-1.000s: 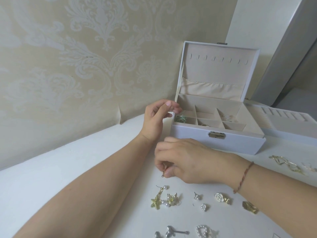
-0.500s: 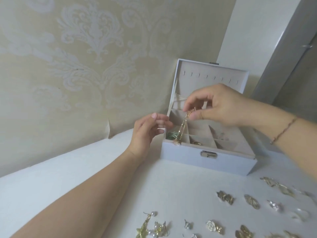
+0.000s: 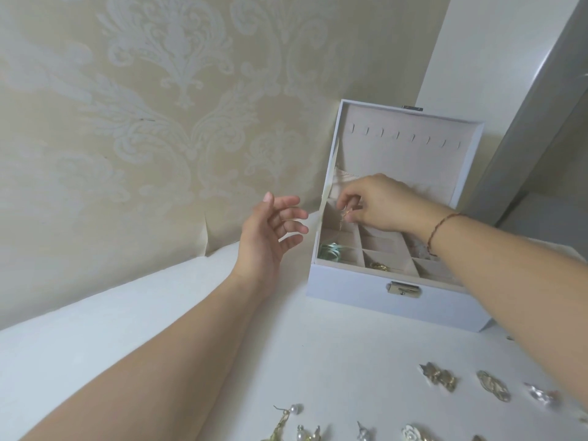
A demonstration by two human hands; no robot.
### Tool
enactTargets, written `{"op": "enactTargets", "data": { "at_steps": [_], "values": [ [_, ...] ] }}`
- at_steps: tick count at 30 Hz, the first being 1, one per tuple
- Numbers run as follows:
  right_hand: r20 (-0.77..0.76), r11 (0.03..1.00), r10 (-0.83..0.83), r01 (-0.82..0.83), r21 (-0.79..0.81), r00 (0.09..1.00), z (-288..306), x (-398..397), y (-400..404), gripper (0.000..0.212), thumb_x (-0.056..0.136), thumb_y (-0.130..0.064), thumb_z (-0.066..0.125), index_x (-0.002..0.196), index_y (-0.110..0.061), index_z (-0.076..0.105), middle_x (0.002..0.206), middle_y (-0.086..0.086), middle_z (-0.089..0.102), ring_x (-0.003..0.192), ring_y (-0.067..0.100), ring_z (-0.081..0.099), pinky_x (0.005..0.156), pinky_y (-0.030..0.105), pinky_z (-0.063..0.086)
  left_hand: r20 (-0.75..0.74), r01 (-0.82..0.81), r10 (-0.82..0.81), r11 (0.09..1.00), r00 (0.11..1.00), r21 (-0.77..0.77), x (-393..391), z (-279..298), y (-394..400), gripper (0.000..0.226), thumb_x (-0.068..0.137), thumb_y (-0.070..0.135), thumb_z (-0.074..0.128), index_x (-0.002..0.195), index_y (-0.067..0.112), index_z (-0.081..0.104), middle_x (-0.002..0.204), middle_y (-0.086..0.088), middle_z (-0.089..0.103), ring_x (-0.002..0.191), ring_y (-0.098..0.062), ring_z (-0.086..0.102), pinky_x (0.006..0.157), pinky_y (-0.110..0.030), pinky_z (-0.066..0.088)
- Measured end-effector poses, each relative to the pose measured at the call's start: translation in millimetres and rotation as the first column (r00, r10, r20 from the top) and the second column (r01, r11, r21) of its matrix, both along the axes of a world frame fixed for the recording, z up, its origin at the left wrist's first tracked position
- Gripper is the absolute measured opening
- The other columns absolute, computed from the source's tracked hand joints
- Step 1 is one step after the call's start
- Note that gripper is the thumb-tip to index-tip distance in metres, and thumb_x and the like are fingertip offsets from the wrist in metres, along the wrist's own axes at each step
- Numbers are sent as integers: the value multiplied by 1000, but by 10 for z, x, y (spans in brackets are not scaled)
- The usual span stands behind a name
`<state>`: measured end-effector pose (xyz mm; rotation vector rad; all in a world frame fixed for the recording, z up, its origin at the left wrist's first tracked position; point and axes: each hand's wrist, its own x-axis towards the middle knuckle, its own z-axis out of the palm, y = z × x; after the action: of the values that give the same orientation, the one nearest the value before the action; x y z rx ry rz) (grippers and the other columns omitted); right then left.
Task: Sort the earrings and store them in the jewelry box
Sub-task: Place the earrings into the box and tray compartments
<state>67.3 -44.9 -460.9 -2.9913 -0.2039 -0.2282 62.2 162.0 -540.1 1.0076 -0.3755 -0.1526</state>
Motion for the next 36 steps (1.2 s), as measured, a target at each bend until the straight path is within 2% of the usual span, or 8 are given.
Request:
{"op": "enactTargets", "data": {
  "at_steps": [6, 12, 16, 21, 23, 26, 31, 36],
  "values": [
    [-19, 1000, -18, 18, -3, 1000, -156, 10, 46, 17, 83, -25, 71, 98, -31, 69, 84, -18, 69, 81, 1, 58, 82, 29, 49, 1, -13, 13, 1000, 1000, 20, -16, 4, -13, 47, 86, 52, 43, 99, 13, 66, 88, -5, 66, 72, -19, 59, 75, -35, 42],
    [113, 992, -48, 34, 122, 992, 8, -144, 3, 13, 83, -24, 71, 85, -37, 71, 83, -17, 69, 83, 4, 63, 83, 32, 52, 26, -69, 67, 993, 997, 97, -26, -7, -37, 45, 85, 51, 43, 95, 17, 70, 98, -3, 65, 74, -19, 58, 77, -34, 41],
    [-38, 969, 167, -157, 189, 985, 39, -419, 191, 18, 85, -22, 73, 101, -30, 72, 80, -26, 64, 60, -20, 52, 61, 3, 37, 28, -83, 81, 992, 996, 99, -17, -16, -28, 45, 85, 53, 44, 95, 18, 71, 100, -3, 63, 74, -19, 57, 77, -34, 41],
    [55, 971, 129, -137, 197, 990, -101, -506, 242, 22, 80, -29, 77, 102, -32, 72, 69, -31, 62, 63, -13, 53, 67, 14, 38, 43, -80, 75, 990, 996, 120, -25, -20, -29, 46, 86, 53, 43, 96, 18, 71, 102, -4, 63, 74, -20, 56, 78, -35, 41],
    [17, 952, 88, -89, 294, 996, -153, -554, 241, 18, 79, -27, 78, 97, -30, 73, 52, -26, 58, 50, -13, 49, 55, 11, 33, 48, -79, 73, 989, 996, 127, -22, -20, -25, 46, 86, 53, 43, 96, 17, 71, 102, -4, 63, 75, -20, 56, 79, -35, 40],
    [-99, 941, 142, -103, 321, 985, -221, -615, 258, 11, 83, -20, 75, 92, -26, 77, 59, -27, 63, 55, -12, 53, 56, 9, 36, 52, -76, 69, 989, 996, 130, -20, -27, -32, 47, 86, 53, 42, 97, 17, 70, 102, -4, 62, 75, -20, 56, 79, -35, 40],
    [-288, 975, 91, -27, 221, 953, -210, -522, 222, 11, 85, -23, 72, 90, -29, 79, 84, -20, 74, 81, -1, 66, 79, 21, 53, 58, -68, 60, 987, 997, 147, -20, -22, -31, 47, 85, 52, 42, 97, 16, 69, 100, -2, 63, 74, -19, 56, 77, -34, 40],
    [-321, 949, 151, -47, 312, 935, -165, -559, 149, 12, 86, -20, 72, 89, -30, 78, 76, -17, 74, 64, -4, 61, 62, 13, 48, 100, -54, 35, 981, 994, 189, -10, -40, -28, 49, 78, 58, 51, 98, 16, 69, 97, 0, 64, 73, -18, 57, 76, -34, 41]
  ]
}}
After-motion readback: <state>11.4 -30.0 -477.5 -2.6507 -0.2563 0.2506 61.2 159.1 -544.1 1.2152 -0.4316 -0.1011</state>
